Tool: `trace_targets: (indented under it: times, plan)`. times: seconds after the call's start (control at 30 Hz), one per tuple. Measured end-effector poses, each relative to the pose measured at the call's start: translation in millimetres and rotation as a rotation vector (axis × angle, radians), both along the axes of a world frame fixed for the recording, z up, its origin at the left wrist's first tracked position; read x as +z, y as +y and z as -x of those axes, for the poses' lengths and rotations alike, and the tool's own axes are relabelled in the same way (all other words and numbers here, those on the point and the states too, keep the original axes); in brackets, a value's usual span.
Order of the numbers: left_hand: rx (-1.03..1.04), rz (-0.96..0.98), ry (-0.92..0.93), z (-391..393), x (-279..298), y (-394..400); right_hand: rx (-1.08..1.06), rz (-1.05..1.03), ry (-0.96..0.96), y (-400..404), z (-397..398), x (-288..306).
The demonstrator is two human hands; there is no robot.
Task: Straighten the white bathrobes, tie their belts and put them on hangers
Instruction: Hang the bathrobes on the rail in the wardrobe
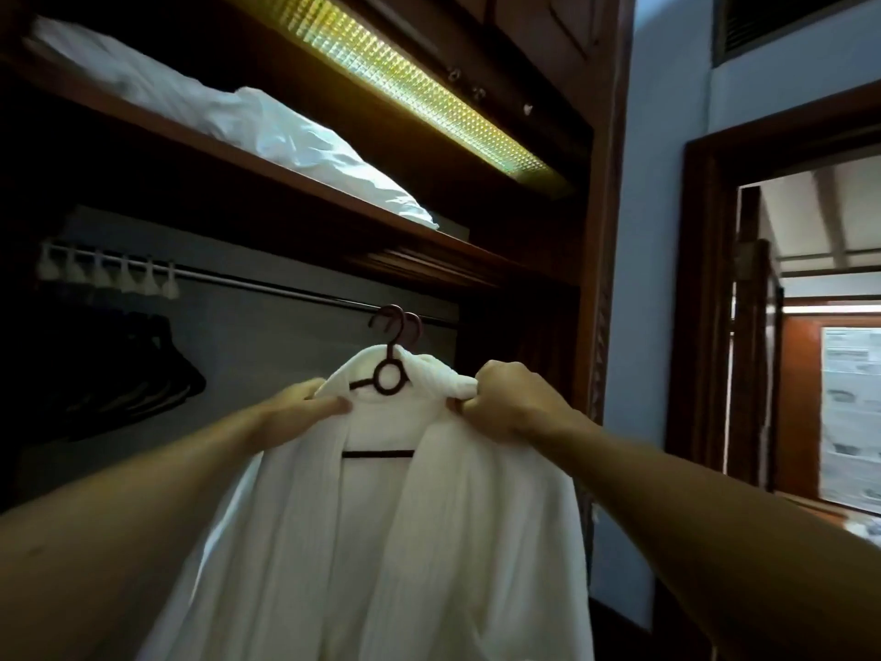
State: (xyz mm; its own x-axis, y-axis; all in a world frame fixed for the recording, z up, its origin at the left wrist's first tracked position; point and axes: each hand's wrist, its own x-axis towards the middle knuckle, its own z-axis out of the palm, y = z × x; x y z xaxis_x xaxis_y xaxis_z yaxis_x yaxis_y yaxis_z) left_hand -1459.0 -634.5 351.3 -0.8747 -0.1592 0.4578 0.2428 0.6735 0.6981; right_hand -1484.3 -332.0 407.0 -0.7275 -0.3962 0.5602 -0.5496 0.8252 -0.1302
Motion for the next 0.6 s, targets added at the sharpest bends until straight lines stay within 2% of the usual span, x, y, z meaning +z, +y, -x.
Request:
trace_targets:
  times: [0.13, 0.3, 0.5, 0.6]
  plan:
    - [-0.046, -0.014, -0.013, 32.0, -27.8, 5.4, -0.036, -0.065, 0.007, 9.6, 41.3, -10.3]
    - [0.072, 0.097, 0.016, 70.9, -54.2, 15.4, -0.037, -0.102, -0.046, 5.0, 85.7, -21.4]
    - [0.229, 0.175, 0.107, 140.9, -43.2, 10.5, -0.075, -0.091, -0.047, -7.3, 130.7, -7.1]
    - [0.223, 0.21, 0.139, 177.2, -30.3, -1.4, -0.082, -0.082, -0.065, -22.2, 151.8, 3.5]
